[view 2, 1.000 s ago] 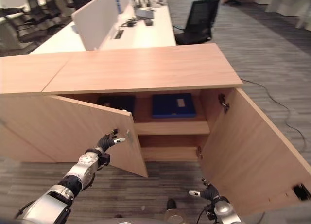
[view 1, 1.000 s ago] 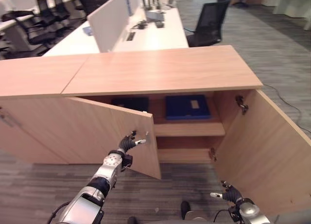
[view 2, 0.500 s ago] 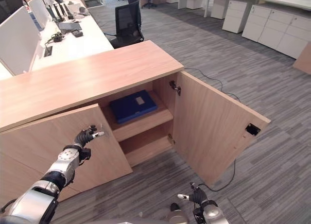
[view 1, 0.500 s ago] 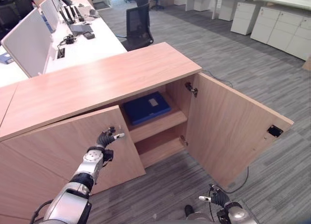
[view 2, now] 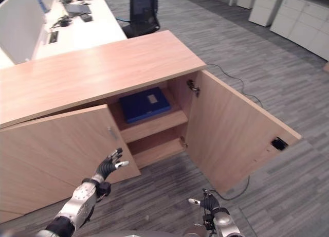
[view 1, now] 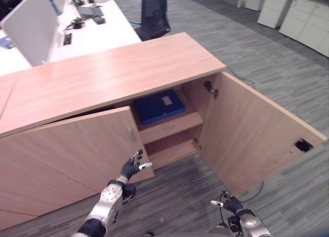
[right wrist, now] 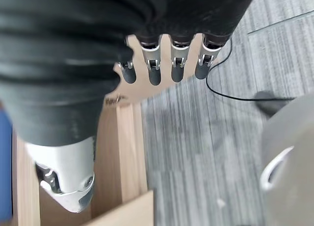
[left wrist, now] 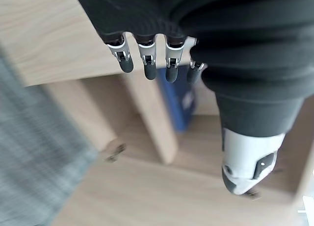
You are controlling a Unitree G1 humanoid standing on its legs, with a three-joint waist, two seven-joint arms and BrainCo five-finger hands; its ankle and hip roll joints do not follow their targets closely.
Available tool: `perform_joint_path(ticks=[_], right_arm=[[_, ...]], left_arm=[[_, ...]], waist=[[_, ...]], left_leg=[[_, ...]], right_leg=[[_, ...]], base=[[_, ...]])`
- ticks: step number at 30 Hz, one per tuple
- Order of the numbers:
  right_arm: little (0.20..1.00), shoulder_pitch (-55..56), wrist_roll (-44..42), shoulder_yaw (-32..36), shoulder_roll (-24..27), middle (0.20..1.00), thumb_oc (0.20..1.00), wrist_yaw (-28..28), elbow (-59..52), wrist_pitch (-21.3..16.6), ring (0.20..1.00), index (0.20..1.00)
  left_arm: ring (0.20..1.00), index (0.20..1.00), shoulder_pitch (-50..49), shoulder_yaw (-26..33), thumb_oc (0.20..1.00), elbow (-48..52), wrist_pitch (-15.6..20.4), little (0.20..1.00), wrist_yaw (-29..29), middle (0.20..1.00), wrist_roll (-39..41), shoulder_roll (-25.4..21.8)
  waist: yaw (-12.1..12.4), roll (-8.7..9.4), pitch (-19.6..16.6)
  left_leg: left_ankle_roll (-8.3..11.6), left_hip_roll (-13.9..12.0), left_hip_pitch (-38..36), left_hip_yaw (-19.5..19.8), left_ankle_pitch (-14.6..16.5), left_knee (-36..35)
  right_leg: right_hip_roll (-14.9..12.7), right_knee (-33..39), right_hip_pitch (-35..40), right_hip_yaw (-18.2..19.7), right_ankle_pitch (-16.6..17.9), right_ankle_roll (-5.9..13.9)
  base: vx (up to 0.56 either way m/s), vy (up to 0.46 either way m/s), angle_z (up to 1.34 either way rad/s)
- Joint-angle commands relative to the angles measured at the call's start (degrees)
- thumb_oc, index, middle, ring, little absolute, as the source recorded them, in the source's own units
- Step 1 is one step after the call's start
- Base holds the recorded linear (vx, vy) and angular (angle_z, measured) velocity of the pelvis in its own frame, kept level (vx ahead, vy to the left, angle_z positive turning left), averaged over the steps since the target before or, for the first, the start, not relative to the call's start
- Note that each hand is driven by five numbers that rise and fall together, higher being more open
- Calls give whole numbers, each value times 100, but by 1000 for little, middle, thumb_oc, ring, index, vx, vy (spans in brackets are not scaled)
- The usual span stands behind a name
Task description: Put the empty folder in the office cabinet
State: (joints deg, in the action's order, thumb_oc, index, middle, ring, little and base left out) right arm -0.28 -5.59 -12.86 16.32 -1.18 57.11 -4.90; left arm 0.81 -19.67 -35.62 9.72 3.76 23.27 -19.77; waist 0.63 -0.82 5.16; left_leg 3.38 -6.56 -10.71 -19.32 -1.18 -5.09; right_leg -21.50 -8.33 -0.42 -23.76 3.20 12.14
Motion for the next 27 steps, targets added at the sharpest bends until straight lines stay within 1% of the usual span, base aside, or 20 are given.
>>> perform_joint_path(ticks=[1,6,7,8,9,10,11,12,13,14,15,16,17,19,20,21,24,26,27], right_arm=[[1000,-6,12,-47,58,1000,1000,-2,143,-91,1000,1000],[1000,-65,112,-161,207,1000,1000,48,210,-83,1000,1000],[1000,-66,112,-161,207,1000,1000,48,210,-83,1000,1000],[1000,-115,117,-188,269,1000,1000,58,242,-95,1000,1000],[1000,-118,116,-190,275,1000,1000,59,244,-97,1000,1000],[1000,-124,108,-200,304,1000,1000,70,233,-104,1000,1000],[1000,-253,67,-245,381,1000,1000,62,321,-139,1000,1000],[1000,-305,69,-302,395,1000,1000,65,344,-160,1000,1000],[1000,-361,64,-361,418,1000,1000,86,357,-168,1000,1000],[1000,-378,16,-372,469,1000,1000,89,378,-172,1000,1000],[1000,-407,3,-389,492,1000,1000,84,418,-163,1000,1000],[1000,-414,-33,-356,533,1000,1000,57,524,-168,1000,1000],[1000,-450,-68,-285,578,1000,1000,31,600,-168,1000,1000],[1000,-430,-119,-248,574,1000,1000,27,615,-171,1000,1000],[1000,-463,-168,-175,623,1000,1000,21,664,-193,1000,1000],[1000,-498,-255,-68,683,1000,1000,-3,732,-214,1000,1000],[1000,-879,-448,186,1119,1000,1000,-34,834,-205,1000,1000],[1000,-1062,-485,237,1281,1000,1000,-35,864,-191,1000,1000],[1000,-1066,-486,237,1283,1000,1000,-34,866,-192,1000,1000]], left_arm=[[1000,1000,406,170,1000,-68,149,1000,190,1000,-163,219],[1000,1000,196,200,1000,-583,132,1000,176,1000,-428,287],[1000,1000,197,201,1000,-584,133,1000,176,1000,-428,288],[1000,1000,161,263,1000,-917,98,1000,154,1000,-493,359],[1000,1000,168,266,1000,-930,106,1000,154,1000,-496,369],[1000,1000,132,292,1000,-1048,101,1000,150,1000,-515,389],[1000,1000,71,378,1000,-1387,75,1000,93,1000,-547,462],[1000,1000,61,410,1000,-1527,77,1000,87,1000,-577,481],[1000,1000,88,419,1000,-1827,48,1000,48,1000,-684,499],[1000,1000,138,470,1000,-2014,29,1000,33,1000,-676,546],[1000,1000,126,487,1000,-2080,31,1000,11,1000,-665,570],[1000,1000,127,471,1000,-2156,36,1000,-4,1000,-643,635],[1000,1000,117,434,1000,-2205,46,1000,3,1000,-647,682],[1000,1000,120,415,1000,-2230,51,1000,-9,1000,-667,681],[1000,1000,69,394,1000,-2341,57,1000,14,1000,-753,663],[1000,1000,25,384,1000,-2474,52,1000,36,1000,-870,625],[1000,1000,-64,368,1000,-2558,11,1000,89,1000,-1031,470],[1000,1000,-78,348,1000,-2613,-8,1000,121,1000,-1100,411],[1000,1000,-76,349,1000,-2613,-8,1000,121,1000,-1100,413]], waist=[[-111,-10,-141],[-211,-127,-216],[-209,-128,-214],[-270,-173,-220],[-262,-186,-213],[-298,-216,-215],[-381,-298,-164],[-403,-318,-140],[-388,-385,-36],[-428,-348,24],[-441,-325,25],[-422,-305,9],[-370,-297,-3],[-376,-283,-13],[-346,-254,-61],[-337,-212,-118],[-244,-157,-204],[-202,-138,-240],[-203,-139,-236]], left_leg=[[185,23,489,236,104,102],[377,-232,424,146,-62,125],[378,-234,421,145,-62,125],[464,-369,398,80,-160,152],[472,-382,387,70,-161,149],[521,-452,364,24,-202,170],[646,-706,349,-126,-273,380],[692,-800,350,-204,-302,522],[890,-1108,541,-154,-804,1012],[910,-1177,607,-136,-864,1170],[880,-1142,604,-96,-823,1190],[750,-926,642,0,-561,1049],[708,-710,702,222,-407,880],[687,-667,710,285,-389,824],[653,-576,668,428,-266,711],[641,-535,579,493,-238,620],[606,-473,358,564,-213,317],[593,-445,292,591,-222,203],[592,-444,287,592,-224,198]], right_leg=[[213,447,234,633,60,126],[538,882,400,893,-11,37],[540,883,402,894,-10,36],[682,997,435,973,-77,-9],[697,1003,441,981,-74,-17],[775,1056,467,1029,-111,-46],[999,1154,475,1108,-212,-140],[1087,1185,488,1150,-263,-180],[1303,1228,582,1155,-379,-262],[1337,1251,637,1153,-431,-329],[1337,1262,647,1169,-448,-343],[1295,1269,628,1177,-476,-330],[1274,1256,636,1170,-475,-325],[1271,1260,642,1168,-476,-326],[1280,1263,654,1184,-459,-328],[1272,1276,721,1151,-443,-320],[1243,1274,830,1127,-410,-283],[1231,1267,864,1101,-405,-266],[1230,1267,867,1100,-406,-265]], base=[[18,-194,-55],[25,-187,-52],[26,-203,-33],[20,-151,-36],[33,-211,-19],[32,-257,-38],[43,-319,-32],[29,-389,-89],[30,-291,-96],[30,-264,-94],[34,-182,-46],[14,-90,-11],[21,-59,-5],[35,-17,0],[108,-42,-4],[155,-35,4],[89,26,3],[31,22,10],[28,38,9]])
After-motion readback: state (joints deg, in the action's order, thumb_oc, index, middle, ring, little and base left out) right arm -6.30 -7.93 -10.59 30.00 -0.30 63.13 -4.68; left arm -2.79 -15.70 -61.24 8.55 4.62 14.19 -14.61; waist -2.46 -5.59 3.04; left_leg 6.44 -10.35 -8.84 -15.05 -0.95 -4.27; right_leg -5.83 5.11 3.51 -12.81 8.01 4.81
